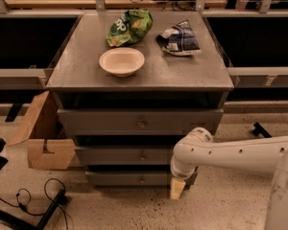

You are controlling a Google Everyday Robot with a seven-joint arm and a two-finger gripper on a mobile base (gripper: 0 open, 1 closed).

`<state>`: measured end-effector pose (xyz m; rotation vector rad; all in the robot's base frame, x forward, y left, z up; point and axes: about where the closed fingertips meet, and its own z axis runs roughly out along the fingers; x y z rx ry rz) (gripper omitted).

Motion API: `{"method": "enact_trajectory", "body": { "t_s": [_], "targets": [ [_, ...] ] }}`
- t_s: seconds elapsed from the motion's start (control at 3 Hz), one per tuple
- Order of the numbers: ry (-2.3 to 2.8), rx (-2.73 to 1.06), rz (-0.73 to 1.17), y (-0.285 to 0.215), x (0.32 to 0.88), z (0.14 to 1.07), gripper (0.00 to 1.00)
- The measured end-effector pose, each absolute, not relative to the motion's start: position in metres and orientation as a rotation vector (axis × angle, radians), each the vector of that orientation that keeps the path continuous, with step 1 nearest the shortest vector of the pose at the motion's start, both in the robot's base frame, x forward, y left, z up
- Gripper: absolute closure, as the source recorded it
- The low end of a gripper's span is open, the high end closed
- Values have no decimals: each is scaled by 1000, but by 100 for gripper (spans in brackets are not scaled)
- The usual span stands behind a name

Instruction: Open middle drawer

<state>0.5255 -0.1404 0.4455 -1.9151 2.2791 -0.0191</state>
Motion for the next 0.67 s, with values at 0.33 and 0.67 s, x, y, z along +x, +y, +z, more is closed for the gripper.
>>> {"method": "enact_trajectory", "body": {
  "t_s": [0.33,0.67],
  "targets": [
    [2242,-1933,-99,-151,554,439,0],
    [2213,-1944,-165,-159,572,444,0]
  ]
}}
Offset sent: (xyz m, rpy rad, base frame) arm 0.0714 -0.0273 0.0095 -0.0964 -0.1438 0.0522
